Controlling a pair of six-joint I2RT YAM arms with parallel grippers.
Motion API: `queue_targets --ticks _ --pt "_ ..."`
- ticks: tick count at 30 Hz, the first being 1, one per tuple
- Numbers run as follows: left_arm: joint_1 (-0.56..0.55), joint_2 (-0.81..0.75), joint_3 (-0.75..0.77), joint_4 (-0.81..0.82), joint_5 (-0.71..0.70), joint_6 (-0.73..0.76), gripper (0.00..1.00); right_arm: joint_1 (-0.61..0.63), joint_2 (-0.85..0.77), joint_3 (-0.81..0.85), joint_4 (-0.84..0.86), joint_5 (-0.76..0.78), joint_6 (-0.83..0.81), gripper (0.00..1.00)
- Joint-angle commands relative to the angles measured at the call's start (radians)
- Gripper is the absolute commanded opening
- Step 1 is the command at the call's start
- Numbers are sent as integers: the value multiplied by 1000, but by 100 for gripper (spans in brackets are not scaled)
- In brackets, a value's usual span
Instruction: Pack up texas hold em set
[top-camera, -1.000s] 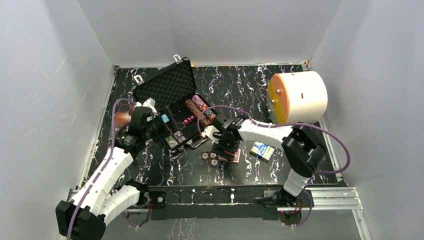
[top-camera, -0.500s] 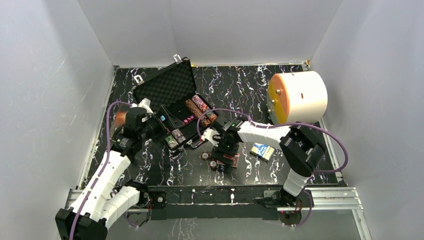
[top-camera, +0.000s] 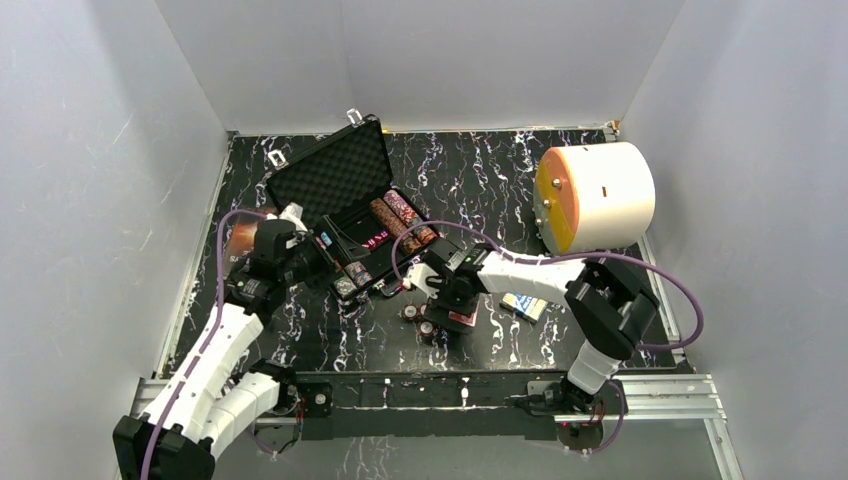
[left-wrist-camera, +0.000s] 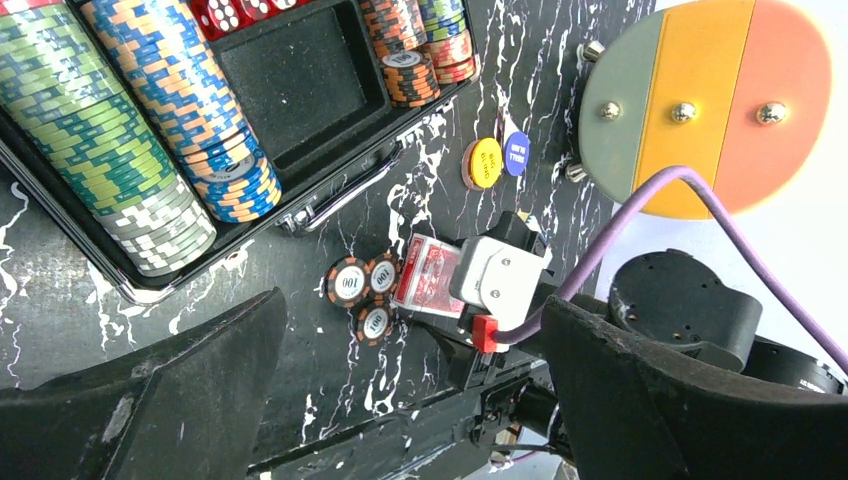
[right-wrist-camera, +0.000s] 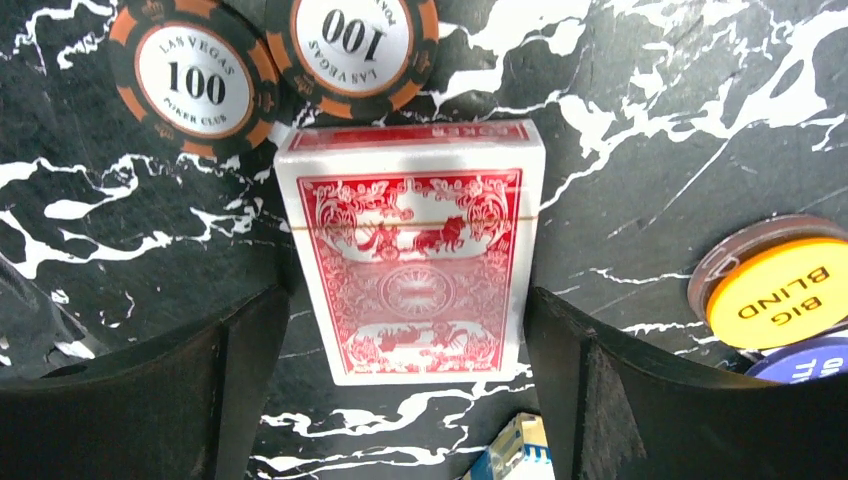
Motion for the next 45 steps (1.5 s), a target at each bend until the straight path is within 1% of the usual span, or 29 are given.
queue_targets --ticks 1,5,8,11,13,16,19,21,23,25,27,29,31,32,33,34,35,36,37,39,41,45 --pt "6 -9 -18 32 49 -13 98 4 -74 -23 30 22 -5 96" --pt "6 -9 -39 37 55 -21 98 5 -65 -46 53 59 -7 95" --pt "6 -16 -47 32 70 -19 98 8 -25 -47 54 101 -3 92" --pt "6 -32 -62 14 71 -22 98 10 3 -42 43 67 -14 88" --pt "6 -48 -85 13 72 -37 98 9 14 -30 32 29 -22 82" --pt "6 -48 -117 35 93 -64 98 10 11 -8 31 -15 -26 68" --pt "6 -18 -143 63 140 -89 98 9 -28 -3 53 -4 -27 55" --pt "6 3 -160 80 171 -103 97 10 -80 -13 82 1 -31 52" --pt "6 25 -172 105 199 -116 96 10 -147 -28 113 -4 -34 51" --pt "6 54 -181 162 243 -130 93 10 -206 -39 131 -38 -40 51" --pt "5 110 -187 239 332 -144 88 10 -262 -44 146 -107 -46 51" --pt "-2 194 -174 336 452 -145 87 9 -308 -35 151 -190 -58 52" --pt "-43 263 -179 543 568 -207 90 10 -318 7 114 -310 -73 52" --pt "-95 308 -182 612 596 -204 85 11 -326 22 116 -354 -75 52" --pt "-109 329 -180 630 601 -196 75 10 -331 29 117 -375 -79 53" --pt "-121 339 -182 669 603 -212 69 11 -325 37 111 -386 -79 53" --pt "-135 355 -170 663 597 -204 64 10 -317 44 105 -381 -79 53" --pt "-145 363 -159 597 570 -170 61 10 -309 49 103 -375 -79 53" --pt "-161 369 -168 608 577 -162 53 10 -297 58 105 -376 -79 53" --pt "-180 369 -175 641 604 -161 49 10 -282 64 106 -374 -78 53" --pt "-197 370 -171 615 607 -130 46 10 -273 66 108 -365 -76 53" --pt "-211 388 -173 580 603 -94 34 10 -265 71 109 -362 -76 53"
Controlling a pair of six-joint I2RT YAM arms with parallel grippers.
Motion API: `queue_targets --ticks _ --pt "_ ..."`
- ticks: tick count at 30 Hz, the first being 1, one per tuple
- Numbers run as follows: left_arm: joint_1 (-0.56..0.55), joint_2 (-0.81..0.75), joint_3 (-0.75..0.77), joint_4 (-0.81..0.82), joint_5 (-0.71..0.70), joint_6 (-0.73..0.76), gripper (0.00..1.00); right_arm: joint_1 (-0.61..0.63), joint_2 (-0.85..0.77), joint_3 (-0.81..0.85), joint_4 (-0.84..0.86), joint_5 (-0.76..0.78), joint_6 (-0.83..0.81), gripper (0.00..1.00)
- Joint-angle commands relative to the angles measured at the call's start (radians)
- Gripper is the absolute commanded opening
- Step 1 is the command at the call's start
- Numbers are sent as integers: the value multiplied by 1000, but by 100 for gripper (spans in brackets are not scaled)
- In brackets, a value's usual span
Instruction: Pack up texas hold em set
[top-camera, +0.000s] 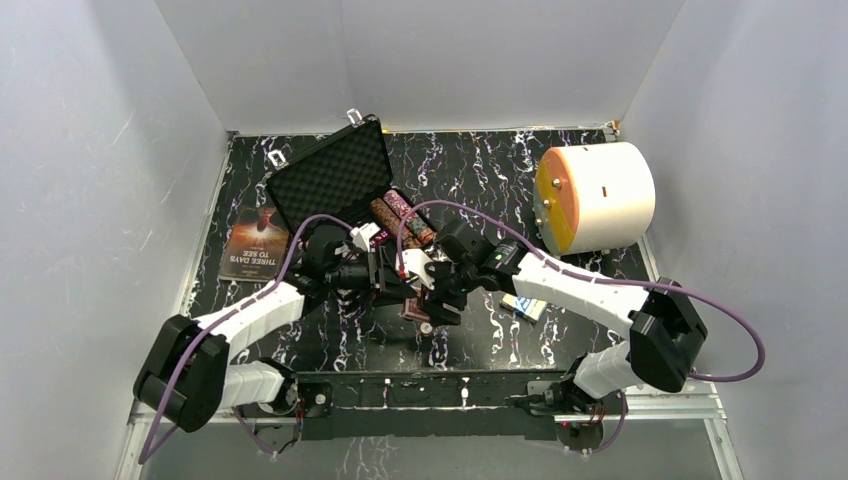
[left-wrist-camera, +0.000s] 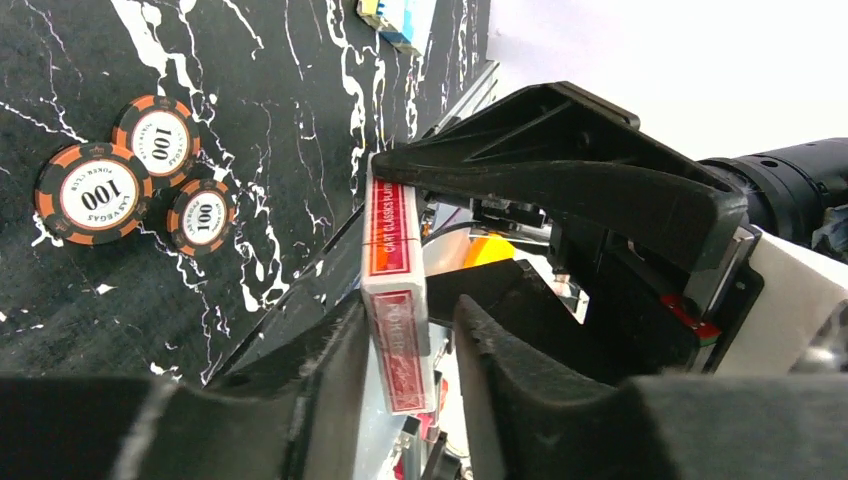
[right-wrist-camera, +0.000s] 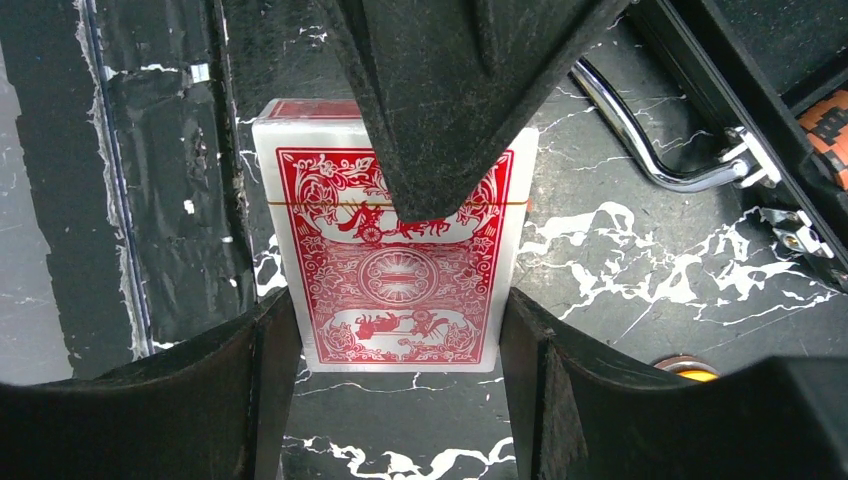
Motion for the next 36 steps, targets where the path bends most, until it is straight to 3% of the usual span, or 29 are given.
queue_targets --ticks 1,5,7,10,13,18,24,29,36 --pt "-17 17 6 -15 44 46 31 4 0 55 24 -18 -10 53" --pt "-22 23 5 -7 37 45 11 5 -1 48 31 -11 -6 53" --pt "-22 19 13 -17 17 54 0 4 -6 43 40 12 8 59" --pt "-22 1 28 -35 -47 60 0 5 -15 34 66 96 62 75" --pt "-13 -35 72 -110 -150 94 0 4 -44 45 65 166 95 83" --pt "107 -91 161 -263 -305 149 0 3 -189 6 273 337 182 86" --pt "295 -82 244 -326 -456 154 0 3 -262 -48 415 463 345 89" --pt "356 19 306 -293 -560 149 0 3 -248 -80 429 413 493 88" --pt "365 131 303 -153 -638 95 0 3 -288 -141 469 222 551 88"
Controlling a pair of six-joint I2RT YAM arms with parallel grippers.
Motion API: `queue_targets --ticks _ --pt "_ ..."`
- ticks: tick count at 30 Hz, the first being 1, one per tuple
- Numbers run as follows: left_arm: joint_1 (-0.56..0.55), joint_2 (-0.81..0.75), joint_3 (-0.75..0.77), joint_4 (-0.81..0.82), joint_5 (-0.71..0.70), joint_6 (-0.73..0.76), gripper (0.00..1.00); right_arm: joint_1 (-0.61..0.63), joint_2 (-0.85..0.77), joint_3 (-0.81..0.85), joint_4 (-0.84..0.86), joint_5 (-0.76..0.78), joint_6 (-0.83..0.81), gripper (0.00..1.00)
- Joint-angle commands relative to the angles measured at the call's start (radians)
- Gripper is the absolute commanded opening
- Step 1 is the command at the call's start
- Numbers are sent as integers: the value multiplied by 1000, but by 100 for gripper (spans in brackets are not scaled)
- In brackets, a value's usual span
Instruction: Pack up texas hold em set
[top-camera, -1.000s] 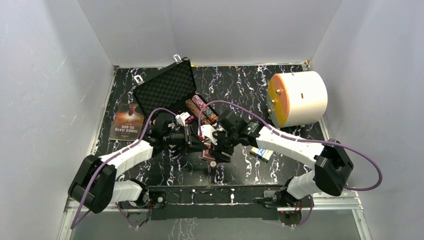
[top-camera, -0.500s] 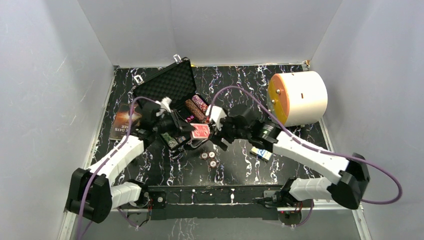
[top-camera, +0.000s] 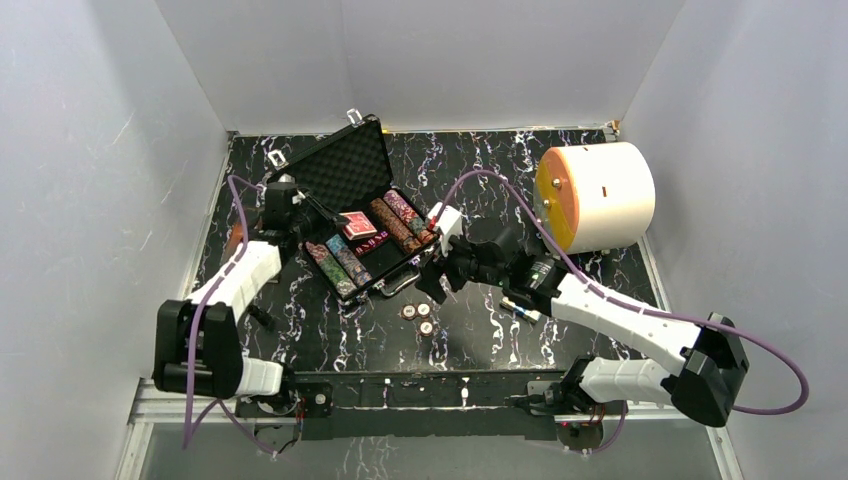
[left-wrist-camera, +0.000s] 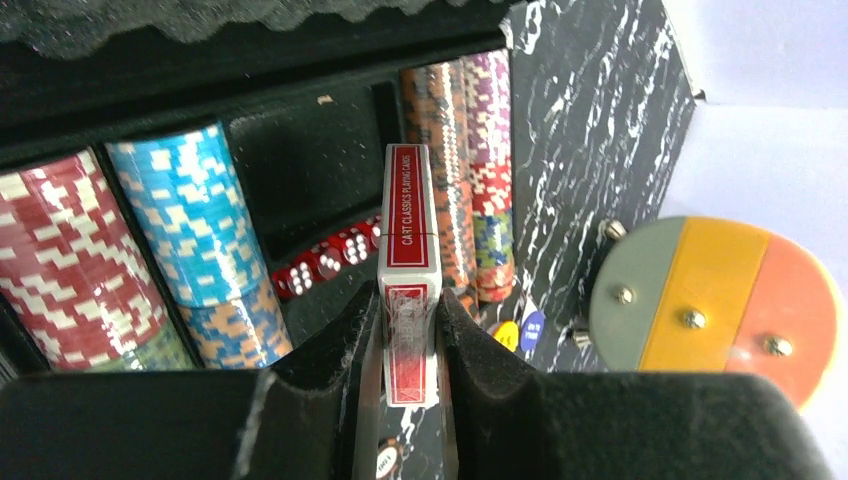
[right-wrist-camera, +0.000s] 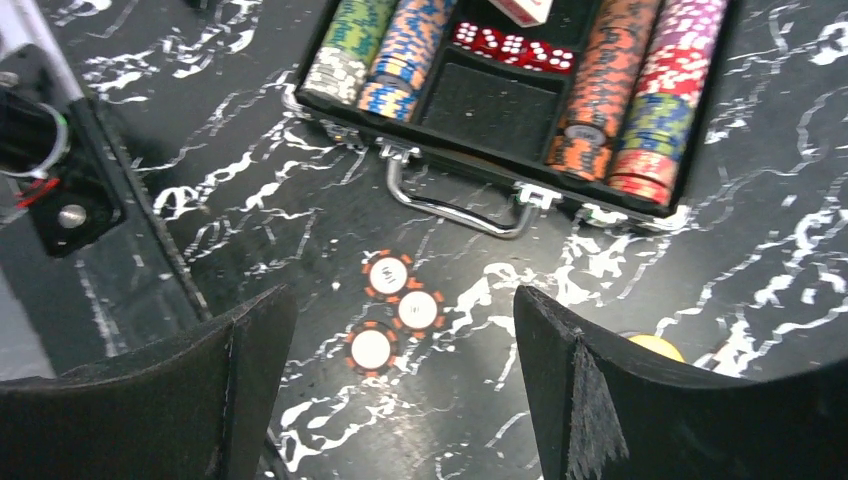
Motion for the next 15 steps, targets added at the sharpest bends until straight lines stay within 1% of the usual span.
queue_targets --ticks 1,7,9,13,15 --pt "3 26 12 106 -74 -39 0 -1 -54 -21 101 -100 69 88" --pt "-2 27 -39 202 -168 -62 0 -2 -82 -45 105 -99 46 89" --pt "-2 51 -43 231 -166 -71 0 -2 -84 -44 102 -102 43 89" --pt "-5 124 -26 233 -135 -88 0 -2 -84 -45 90 -96 34 89" --pt "-8 133 -28 239 -125 -97 0 -2 -84 -47 85 -85 33 89"
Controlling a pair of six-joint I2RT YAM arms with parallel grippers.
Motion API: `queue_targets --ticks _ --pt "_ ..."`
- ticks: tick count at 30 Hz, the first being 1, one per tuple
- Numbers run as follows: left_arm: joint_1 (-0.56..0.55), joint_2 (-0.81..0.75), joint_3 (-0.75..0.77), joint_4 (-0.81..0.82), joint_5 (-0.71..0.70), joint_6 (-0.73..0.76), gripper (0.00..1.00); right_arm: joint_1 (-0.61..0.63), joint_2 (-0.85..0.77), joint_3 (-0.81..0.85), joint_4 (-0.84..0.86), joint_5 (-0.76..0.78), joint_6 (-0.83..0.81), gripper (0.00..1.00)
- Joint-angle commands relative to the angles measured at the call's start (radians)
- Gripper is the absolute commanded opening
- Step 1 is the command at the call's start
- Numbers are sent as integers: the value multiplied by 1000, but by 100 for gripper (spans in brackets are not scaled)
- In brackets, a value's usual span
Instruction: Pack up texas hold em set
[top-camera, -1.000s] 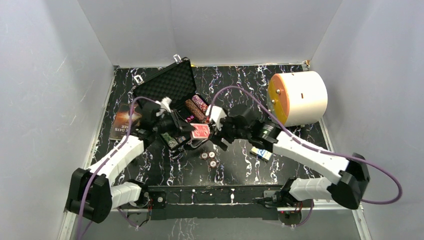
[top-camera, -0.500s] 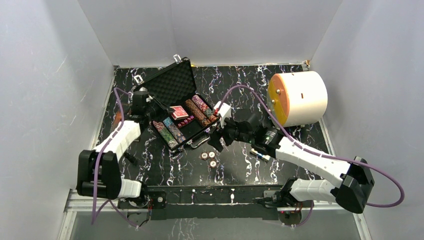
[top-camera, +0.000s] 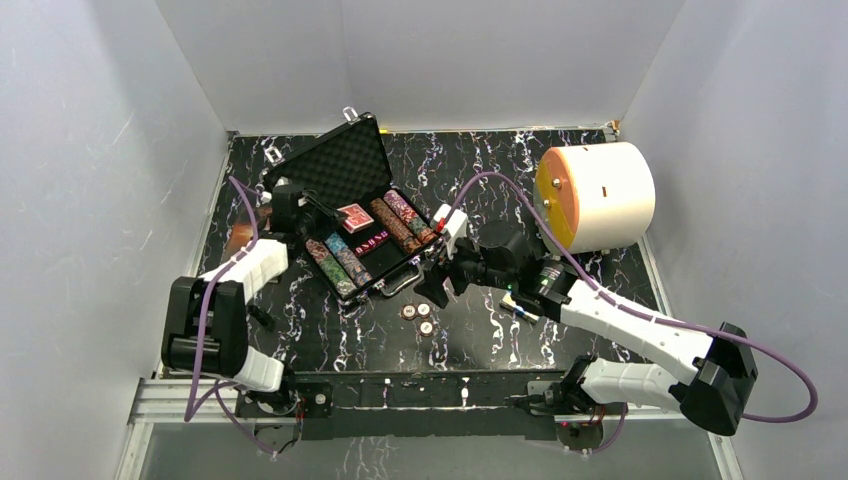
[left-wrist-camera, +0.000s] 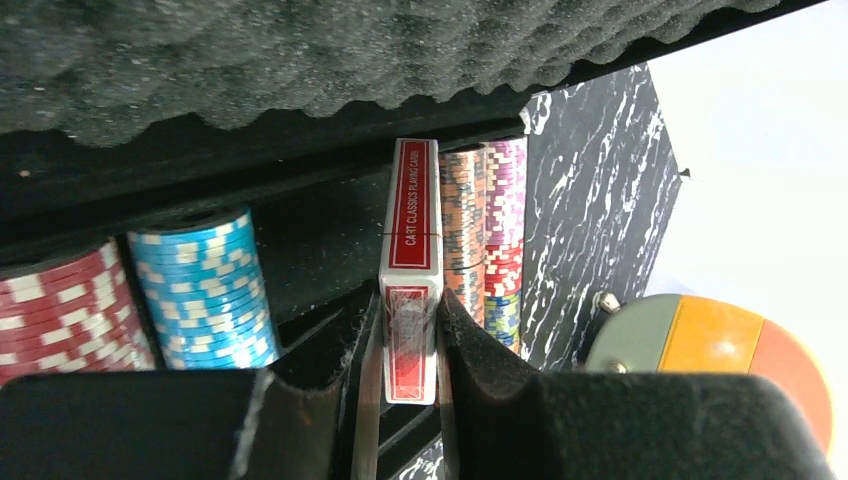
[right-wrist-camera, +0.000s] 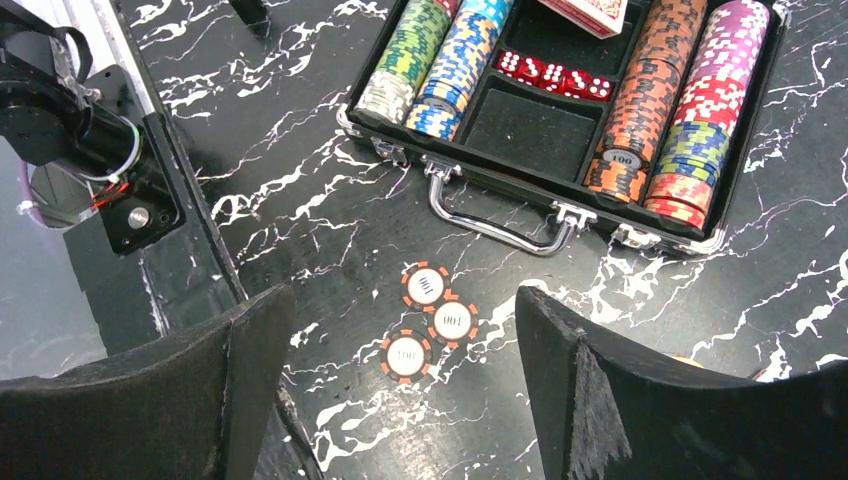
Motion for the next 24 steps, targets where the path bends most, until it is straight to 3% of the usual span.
queue_targets --ticks 1,24 --pt "-6 24 14 55 16 -29 0 -1 -19 -11 40 9 -10 89" --pt "-28 -44 -17 1 2 -16 0 -1 43 -20 52 -20 -1 89"
